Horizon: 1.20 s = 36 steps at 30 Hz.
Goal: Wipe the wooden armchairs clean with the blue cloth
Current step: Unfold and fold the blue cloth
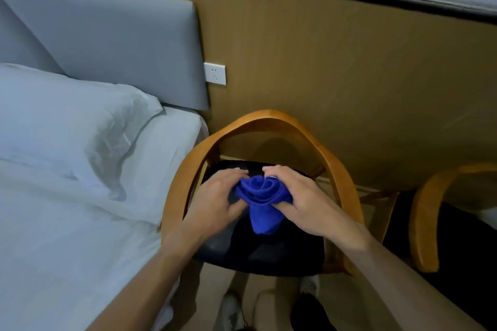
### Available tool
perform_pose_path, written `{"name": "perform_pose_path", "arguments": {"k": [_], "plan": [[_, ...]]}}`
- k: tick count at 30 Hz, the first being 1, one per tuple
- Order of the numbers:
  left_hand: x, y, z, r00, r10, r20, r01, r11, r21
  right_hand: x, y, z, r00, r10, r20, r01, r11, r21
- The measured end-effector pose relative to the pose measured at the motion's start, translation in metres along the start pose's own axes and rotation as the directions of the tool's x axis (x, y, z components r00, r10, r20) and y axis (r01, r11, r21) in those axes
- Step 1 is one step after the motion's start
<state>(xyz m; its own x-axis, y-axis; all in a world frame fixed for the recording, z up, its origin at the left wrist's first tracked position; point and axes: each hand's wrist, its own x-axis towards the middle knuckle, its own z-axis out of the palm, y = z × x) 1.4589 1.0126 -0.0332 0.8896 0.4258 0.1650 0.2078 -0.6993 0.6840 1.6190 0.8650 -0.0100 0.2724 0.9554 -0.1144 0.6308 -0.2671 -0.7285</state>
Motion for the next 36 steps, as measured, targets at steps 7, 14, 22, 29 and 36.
{"name": "perform_pose_path", "arguments": {"k": [7, 14, 22, 29, 36], "plan": [[0.009, 0.037, -0.044, 0.997, 0.065, 0.05, -0.057, 0.986, -0.157, -0.011, -0.044, -0.042, 0.99, 0.029, -0.14, -0.031, 1.0, -0.007], [0.032, 0.094, -0.087, 0.982, 0.097, 0.164, -0.063, 0.977, -0.203, -0.034, -0.082, -0.107, 0.994, 0.082, 0.074, -0.066, 0.98, -0.187], [0.07, 0.164, -0.128, 0.932, 0.21, 0.295, -0.186, 0.976, -0.109, -0.073, -0.094, -0.164, 0.983, 0.034, -0.179, -0.098, 0.926, -0.363], [0.103, 0.213, -0.168, 0.891, 0.31, 0.333, -0.392, 0.894, 0.215, -0.084, -0.122, -0.223, 0.986, 0.062, -0.153, -0.107, 0.946, -0.305], [0.129, 0.246, -0.205, 0.892, 0.394, 0.221, -0.447, 0.843, 0.3, -0.093, -0.154, -0.29, 0.98, 0.063, -0.189, -0.138, 0.898, -0.418]]}}
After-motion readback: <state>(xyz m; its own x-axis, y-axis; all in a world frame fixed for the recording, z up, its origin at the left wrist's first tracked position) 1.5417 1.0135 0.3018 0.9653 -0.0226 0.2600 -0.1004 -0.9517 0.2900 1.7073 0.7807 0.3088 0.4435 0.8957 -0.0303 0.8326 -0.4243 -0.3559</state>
